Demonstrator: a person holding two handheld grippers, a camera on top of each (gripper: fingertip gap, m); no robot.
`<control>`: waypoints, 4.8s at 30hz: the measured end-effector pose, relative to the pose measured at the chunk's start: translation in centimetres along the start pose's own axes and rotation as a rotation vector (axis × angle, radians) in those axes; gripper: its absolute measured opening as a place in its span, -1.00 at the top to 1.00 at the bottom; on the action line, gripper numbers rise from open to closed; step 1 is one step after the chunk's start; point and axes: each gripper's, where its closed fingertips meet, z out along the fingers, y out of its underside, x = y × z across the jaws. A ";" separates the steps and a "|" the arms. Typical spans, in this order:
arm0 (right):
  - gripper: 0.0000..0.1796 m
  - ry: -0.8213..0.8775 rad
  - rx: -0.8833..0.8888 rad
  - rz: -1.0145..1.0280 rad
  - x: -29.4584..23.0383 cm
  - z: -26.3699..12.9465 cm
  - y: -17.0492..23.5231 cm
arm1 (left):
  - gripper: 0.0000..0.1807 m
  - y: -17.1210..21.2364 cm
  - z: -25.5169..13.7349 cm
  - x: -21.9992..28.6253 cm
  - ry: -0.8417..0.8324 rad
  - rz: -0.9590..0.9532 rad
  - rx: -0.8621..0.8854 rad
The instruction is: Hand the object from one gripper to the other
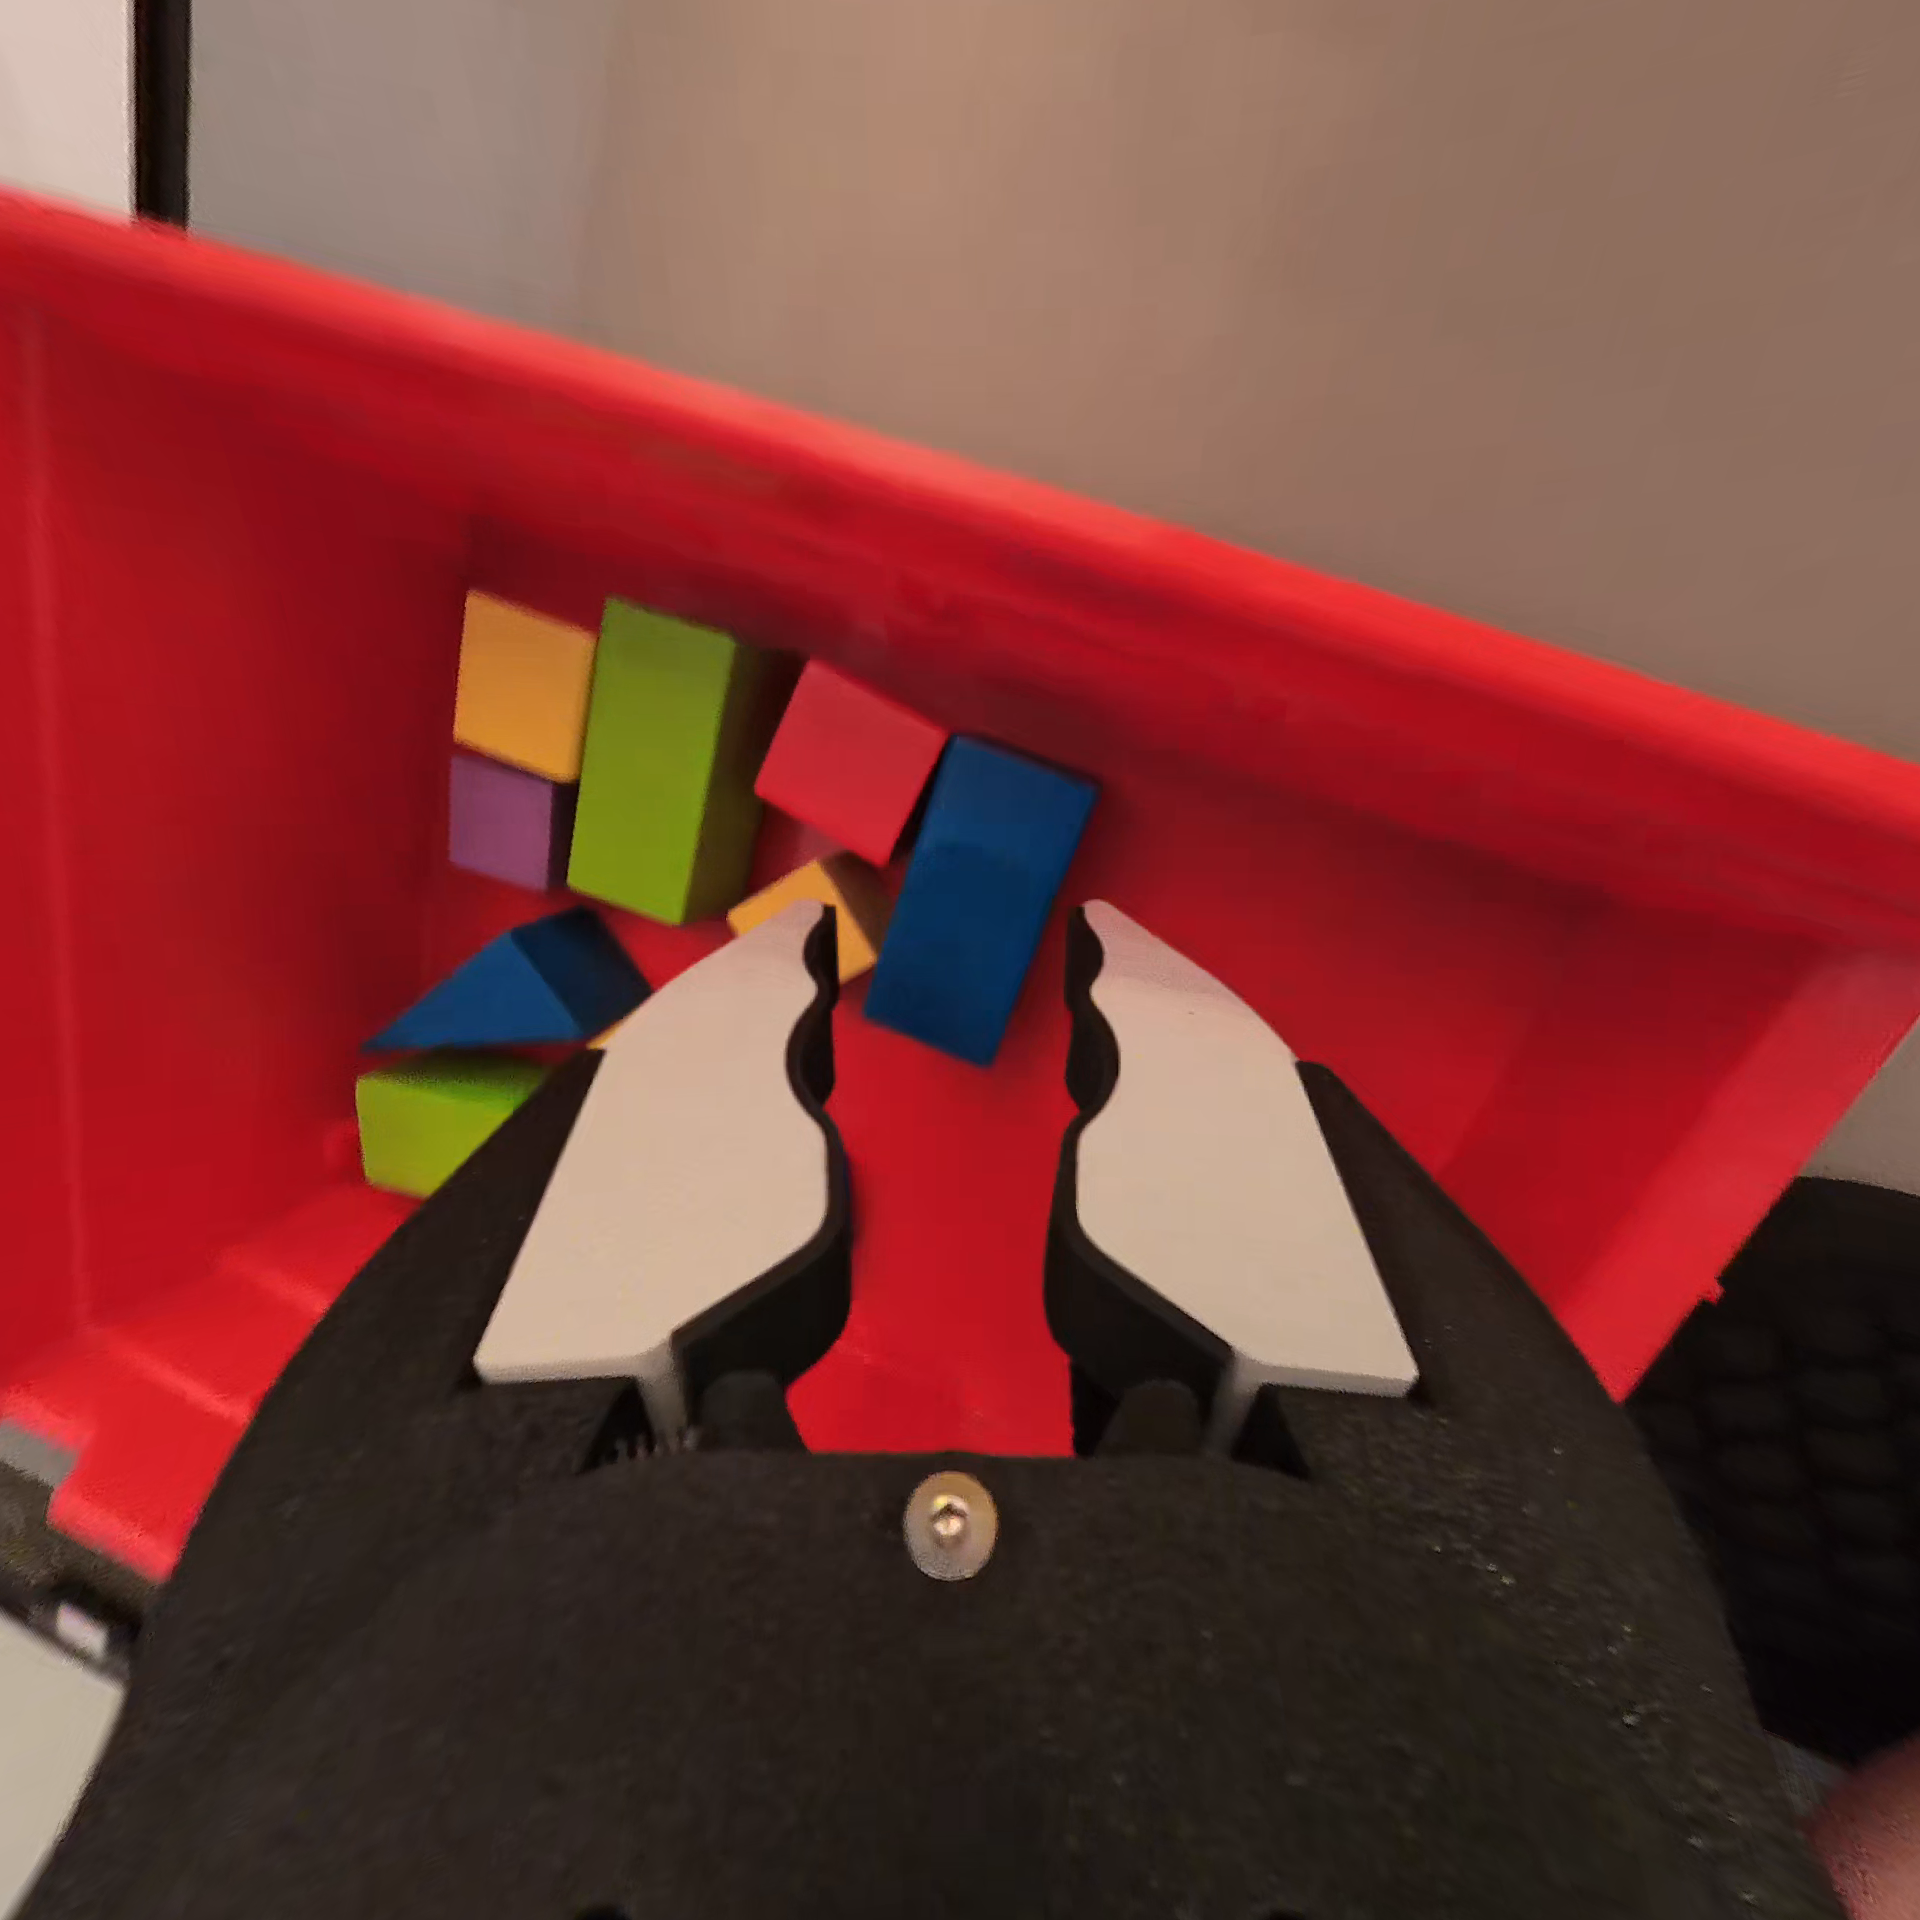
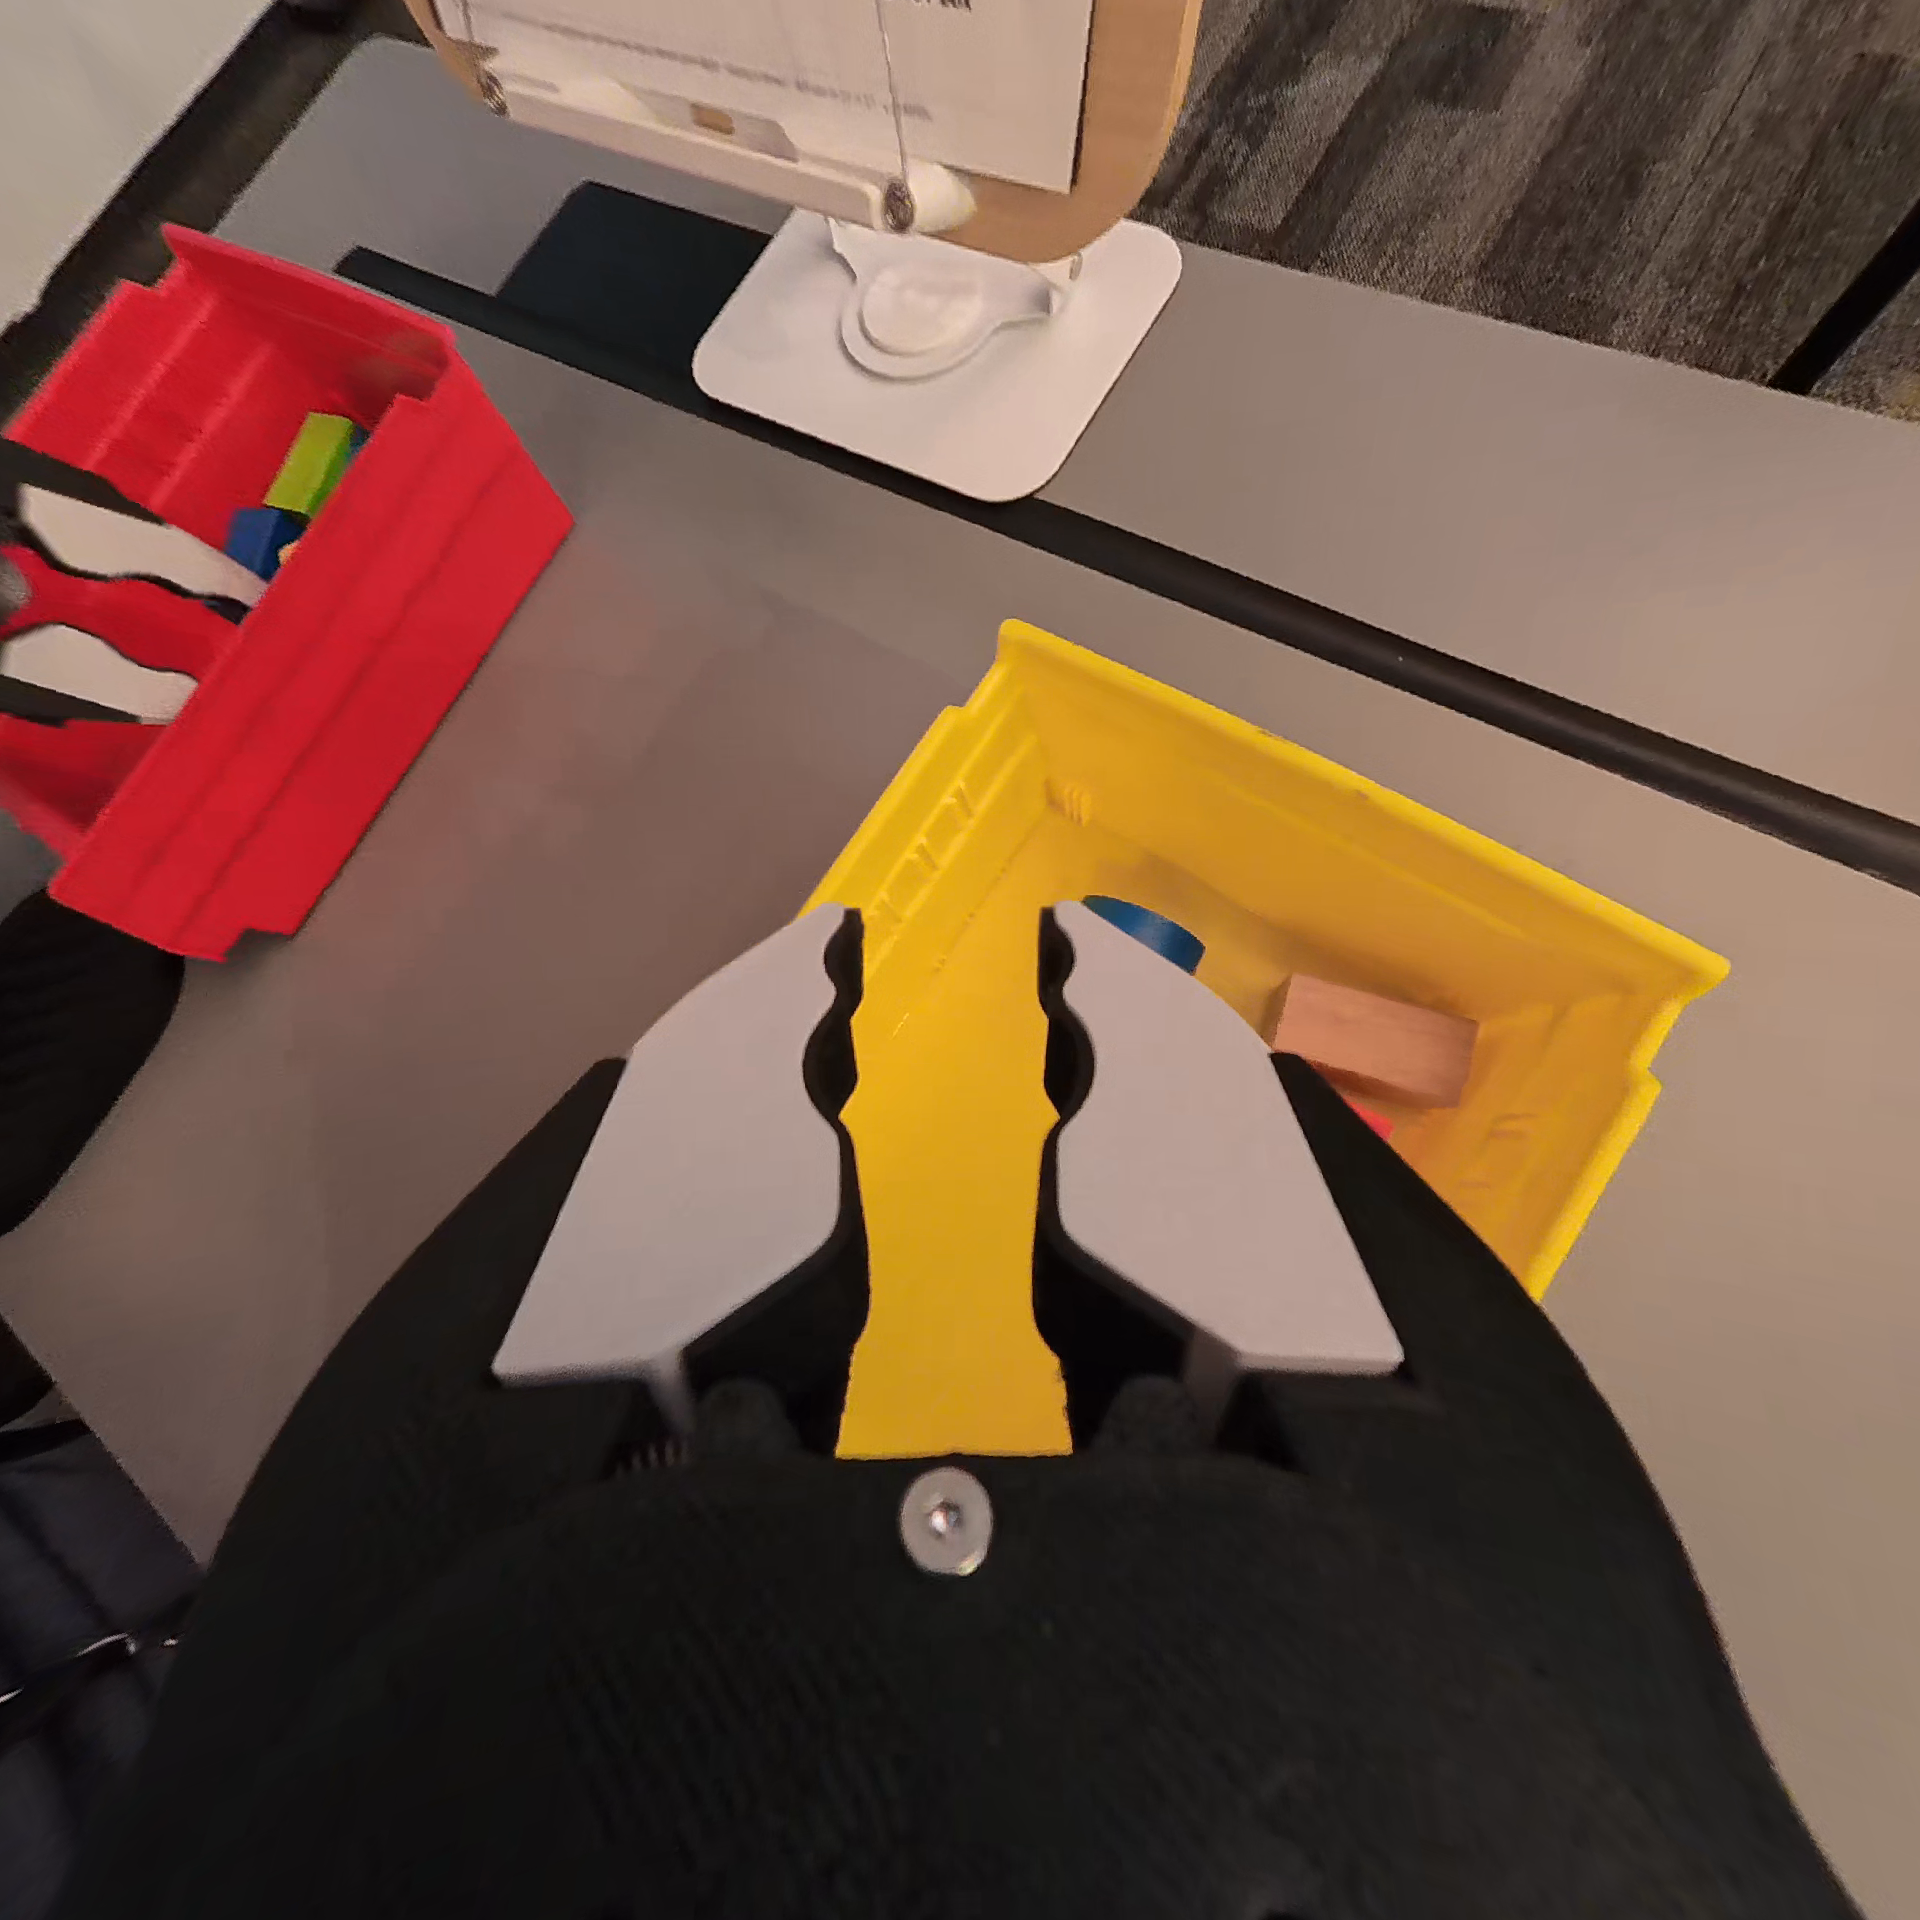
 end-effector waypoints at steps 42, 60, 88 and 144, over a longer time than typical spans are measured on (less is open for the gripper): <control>0.63 -0.039 -0.108 -0.024 -0.9 0.2 2.0 | 0.58 1.6 3.4 0.8 0.112 -0.031 -0.073; 0.63 -0.133 0.157 -0.296 -6.7 0.4 -3.5 | 0.59 -4.9 -8.9 -1.1 -0.044 -0.100 0.437; 0.25 0.138 0.985 -1.352 -27.3 -0.6 -3.9 | 0.60 -21.4 -19.7 9.7 0.863 -0.351 1.048; 0.25 0.277 -0.553 0.205 4.8 11.8 11.1 | 0.79 -17.4 -19.5 4.8 0.448 -0.384 0.971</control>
